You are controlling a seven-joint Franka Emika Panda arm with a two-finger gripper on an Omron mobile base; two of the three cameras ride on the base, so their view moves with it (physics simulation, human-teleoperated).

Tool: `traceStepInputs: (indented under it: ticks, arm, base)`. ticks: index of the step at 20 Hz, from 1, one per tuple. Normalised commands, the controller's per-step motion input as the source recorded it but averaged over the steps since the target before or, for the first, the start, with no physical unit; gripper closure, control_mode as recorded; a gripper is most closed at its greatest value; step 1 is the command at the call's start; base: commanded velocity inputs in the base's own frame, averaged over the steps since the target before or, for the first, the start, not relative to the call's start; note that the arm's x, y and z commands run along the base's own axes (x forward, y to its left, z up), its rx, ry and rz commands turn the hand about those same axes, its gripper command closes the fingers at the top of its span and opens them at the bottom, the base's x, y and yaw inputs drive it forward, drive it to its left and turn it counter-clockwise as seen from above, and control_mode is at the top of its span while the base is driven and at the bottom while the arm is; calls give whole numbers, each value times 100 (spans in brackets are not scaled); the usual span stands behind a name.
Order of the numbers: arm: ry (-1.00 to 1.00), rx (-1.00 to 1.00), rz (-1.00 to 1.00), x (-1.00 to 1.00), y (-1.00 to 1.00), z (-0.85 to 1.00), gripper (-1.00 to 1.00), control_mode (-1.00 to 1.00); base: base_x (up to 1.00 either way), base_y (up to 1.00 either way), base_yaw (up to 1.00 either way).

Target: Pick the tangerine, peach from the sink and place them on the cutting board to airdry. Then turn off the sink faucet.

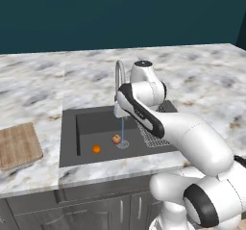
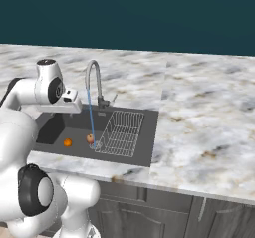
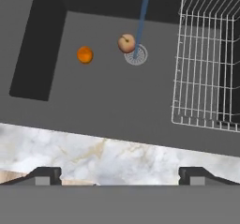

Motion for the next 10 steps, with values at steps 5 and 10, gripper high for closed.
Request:
traceStepInputs:
  ticks: [5, 10]
  arm:
    - [6, 1, 0, 11, 31, -21, -100, -100]
    - [10, 1, 0, 15, 21, -23, -100, -100]
  base:
    - [0, 0, 0]
    - [0, 0, 0]
